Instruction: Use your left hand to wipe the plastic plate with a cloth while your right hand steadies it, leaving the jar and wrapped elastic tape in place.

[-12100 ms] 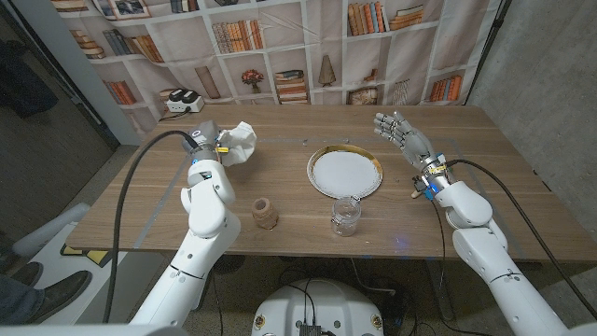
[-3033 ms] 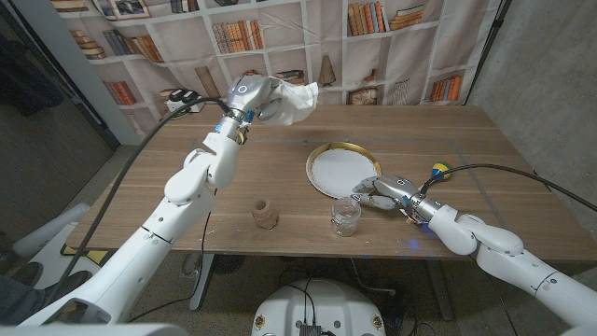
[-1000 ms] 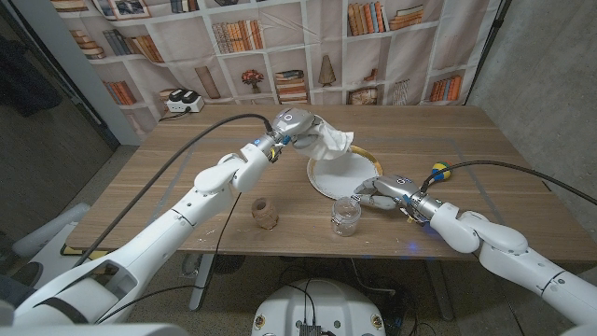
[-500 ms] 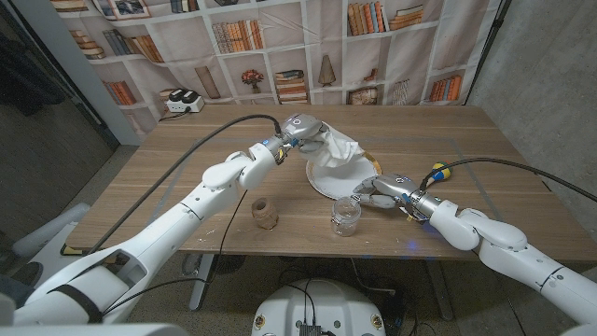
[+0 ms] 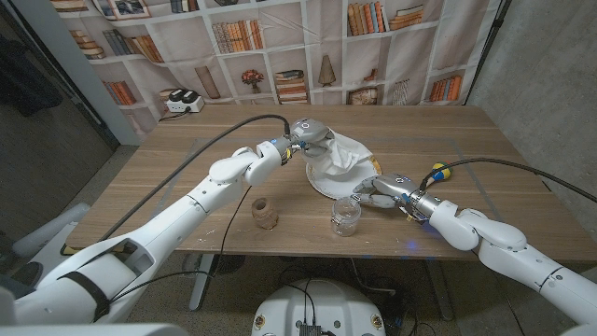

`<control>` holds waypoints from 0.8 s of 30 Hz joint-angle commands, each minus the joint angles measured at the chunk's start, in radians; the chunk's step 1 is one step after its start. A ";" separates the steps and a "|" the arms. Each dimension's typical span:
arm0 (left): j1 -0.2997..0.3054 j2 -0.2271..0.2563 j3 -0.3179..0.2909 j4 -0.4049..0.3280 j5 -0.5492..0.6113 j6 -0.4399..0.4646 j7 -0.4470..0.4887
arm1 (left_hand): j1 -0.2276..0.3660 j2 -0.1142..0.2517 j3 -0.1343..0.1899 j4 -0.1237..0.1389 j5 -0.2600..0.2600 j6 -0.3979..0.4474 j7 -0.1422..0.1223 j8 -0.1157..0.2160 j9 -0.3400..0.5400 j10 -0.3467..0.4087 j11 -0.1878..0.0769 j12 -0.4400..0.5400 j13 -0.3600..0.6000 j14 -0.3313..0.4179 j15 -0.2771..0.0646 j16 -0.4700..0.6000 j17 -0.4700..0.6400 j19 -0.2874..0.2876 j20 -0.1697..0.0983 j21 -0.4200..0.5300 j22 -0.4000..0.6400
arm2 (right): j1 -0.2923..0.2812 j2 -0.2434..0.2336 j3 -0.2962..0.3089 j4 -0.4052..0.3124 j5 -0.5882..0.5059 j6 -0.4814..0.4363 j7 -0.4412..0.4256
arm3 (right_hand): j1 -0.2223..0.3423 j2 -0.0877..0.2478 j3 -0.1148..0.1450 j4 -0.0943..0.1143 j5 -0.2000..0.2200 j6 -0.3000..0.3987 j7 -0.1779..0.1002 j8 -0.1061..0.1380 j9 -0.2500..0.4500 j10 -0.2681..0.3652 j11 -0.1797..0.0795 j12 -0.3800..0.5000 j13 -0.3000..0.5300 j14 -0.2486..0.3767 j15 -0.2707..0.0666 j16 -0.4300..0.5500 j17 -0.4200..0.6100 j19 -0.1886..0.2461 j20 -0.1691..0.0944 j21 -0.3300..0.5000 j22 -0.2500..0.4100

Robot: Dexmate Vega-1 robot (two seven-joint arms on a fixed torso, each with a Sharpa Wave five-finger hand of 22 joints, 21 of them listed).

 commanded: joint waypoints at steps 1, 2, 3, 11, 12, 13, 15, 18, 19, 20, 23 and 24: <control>-0.018 -0.014 0.034 0.034 0.068 0.015 0.047 | 0.003 -0.007 0.011 0.006 0.006 0.038 0.021 0.005 -0.002 0.049 -0.034 0.001 0.001 0.014 -0.051 0.005 0.004 0.005 -0.024 0.013 0.003 | -0.005 -0.002 0.000 -0.011 0.000 -0.002 0.001 | 0.001 0.009 0.006 -0.004 -0.006 0.010 0.001 -0.001 0.003 0.008 0.001 0.006 0.006 0.007 -0.097 -0.002 0.003 0.009 -0.075 -0.004 0.005; -0.019 -0.015 0.035 0.039 0.069 0.014 0.053 | 0.003 -0.008 0.011 0.006 0.006 0.039 0.021 0.005 -0.003 0.048 -0.033 0.001 0.001 0.014 -0.051 0.005 0.004 0.005 -0.024 0.014 0.003 | -0.006 -0.002 0.000 -0.013 0.000 -0.002 0.002 | 0.001 0.009 0.006 -0.004 -0.007 0.010 0.001 -0.001 0.003 0.008 0.001 0.006 0.006 0.007 -0.098 -0.002 0.003 0.009 -0.075 -0.004 0.005; -0.021 -0.017 0.036 0.045 0.069 0.012 0.059 | 0.003 -0.008 0.011 0.006 0.006 0.042 0.019 0.005 -0.004 0.049 -0.035 0.001 0.000 0.014 -0.050 0.005 0.004 0.005 -0.025 0.014 0.003 | -0.008 -0.003 0.001 -0.015 0.000 -0.004 0.003 | 0.001 0.009 0.006 -0.004 -0.007 0.010 0.001 -0.001 0.003 0.008 0.001 0.006 0.006 0.007 -0.097 -0.003 0.003 0.009 -0.076 -0.004 0.005; -0.039 -0.040 0.049 0.109 0.064 0.002 0.084 | 0.003 -0.010 0.011 0.006 0.006 0.048 0.015 0.005 -0.010 0.050 -0.034 -0.002 -0.003 0.012 -0.050 0.003 0.006 0.003 -0.025 0.018 0.003 | -0.016 -0.009 0.000 -0.030 -0.010 -0.011 0.005 | 0.000 0.009 0.007 -0.004 -0.007 0.011 0.001 -0.002 0.003 0.008 -0.001 0.004 0.006 0.008 -0.097 -0.002 0.003 0.009 -0.075 -0.005 0.005; -0.042 -0.044 0.051 0.120 0.063 -0.001 0.090 | 0.004 -0.010 0.011 0.006 0.006 0.049 0.015 0.004 -0.011 0.050 -0.034 -0.002 -0.003 0.012 -0.050 0.003 0.006 0.004 -0.025 0.019 0.003 | -0.016 -0.010 0.000 -0.031 -0.012 -0.010 0.004 | 0.000 0.009 0.007 -0.004 -0.008 0.011 0.000 -0.002 0.003 0.008 -0.001 0.004 0.006 0.008 -0.098 -0.002 0.003 0.010 -0.075 -0.005 0.005; -0.046 -0.048 0.053 0.133 0.063 -0.004 0.099 | 0.004 -0.010 0.012 0.006 0.006 0.049 0.015 0.004 -0.011 0.049 -0.034 -0.003 -0.003 0.012 -0.050 0.003 0.006 0.004 -0.025 0.019 0.003 | -0.017 -0.010 0.000 -0.032 -0.013 -0.010 0.003 | 0.000 0.009 0.007 -0.004 -0.008 0.011 0.001 -0.002 0.003 0.008 -0.001 0.004 0.006 0.008 -0.098 -0.002 0.003 0.010 -0.075 -0.005 0.005; -0.052 -0.057 0.058 0.157 0.061 -0.012 0.112 | 0.004 -0.011 0.012 0.006 0.006 0.049 0.016 0.004 -0.013 0.049 -0.034 -0.002 -0.002 0.012 -0.050 0.003 0.007 0.001 -0.025 0.019 0.003 | -0.019 -0.009 0.001 -0.035 -0.008 -0.013 0.007 | 0.000 0.009 0.007 -0.004 -0.008 0.011 0.000 -0.003 0.003 0.008 -0.001 0.004 0.006 0.009 -0.098 -0.002 0.003 0.010 -0.075 -0.005 0.005; -0.066 -0.068 0.067 0.186 0.060 -0.018 0.110 | 0.005 -0.011 0.012 0.005 0.006 0.050 0.018 0.003 -0.014 0.051 -0.034 -0.003 -0.003 0.012 -0.049 0.003 0.007 0.002 -0.026 0.021 0.003 | -0.019 -0.010 0.002 -0.039 -0.007 -0.016 0.011 | 0.000 0.009 0.008 -0.004 -0.008 0.012 -0.001 -0.003 0.003 0.008 -0.002 0.004 0.006 0.009 -0.097 -0.003 0.003 0.010 -0.075 -0.005 0.005; -0.070 -0.072 0.070 0.195 0.059 -0.020 0.106 | 0.005 -0.012 0.012 0.005 0.006 0.050 0.019 0.003 -0.015 0.051 -0.034 -0.003 -0.004 0.013 -0.050 0.003 0.007 0.003 -0.026 0.021 0.003 | -0.019 -0.011 0.003 -0.041 -0.008 -0.017 0.011 | 0.000 0.009 0.008 -0.004 -0.008 0.012 -0.001 -0.003 0.003 0.008 -0.003 0.003 0.006 0.009 -0.097 -0.003 0.003 0.010 -0.075 -0.005 0.005; -0.074 -0.076 0.073 0.204 0.058 -0.023 0.104 | 0.005 -0.012 0.012 0.005 0.006 0.051 0.019 0.003 -0.016 0.050 -0.033 -0.003 -0.004 0.013 -0.050 0.003 0.007 0.002 -0.026 0.022 0.003 | -0.019 -0.012 0.003 -0.042 -0.009 -0.016 0.010 | 0.000 0.009 0.008 -0.004 -0.008 0.012 -0.001 -0.003 0.003 0.009 -0.003 0.003 0.006 0.009 -0.098 -0.003 0.003 0.010 -0.075 -0.006 0.005; -0.084 -0.086 0.081 0.228 0.057 -0.029 0.101 | 0.005 -0.012 0.012 0.006 0.006 0.052 0.018 0.002 -0.017 0.052 -0.033 -0.004 -0.005 0.014 -0.049 0.003 0.008 0.003 -0.026 0.023 0.003 | -0.021 -0.015 0.006 -0.049 -0.007 -0.014 0.009 | 0.000 0.009 0.008 -0.003 -0.009 0.013 -0.001 -0.003 0.003 0.009 -0.002 0.003 0.006 0.009 -0.097 -0.003 0.003 0.010 -0.075 -0.006 0.005; -0.087 -0.089 0.083 0.236 0.056 -0.032 0.100 | 0.005 -0.013 0.012 0.006 0.006 0.053 0.019 0.002 -0.018 0.052 -0.032 -0.004 -0.006 0.014 -0.050 0.003 0.008 0.003 -0.026 0.023 0.003 | -0.022 -0.016 0.007 -0.052 -0.007 -0.014 0.009 | 0.000 0.009 0.008 -0.003 -0.009 0.013 -0.001 -0.003 0.003 0.009 -0.002 0.003 0.006 0.009 -0.098 -0.003 0.003 0.010 -0.075 -0.006 0.005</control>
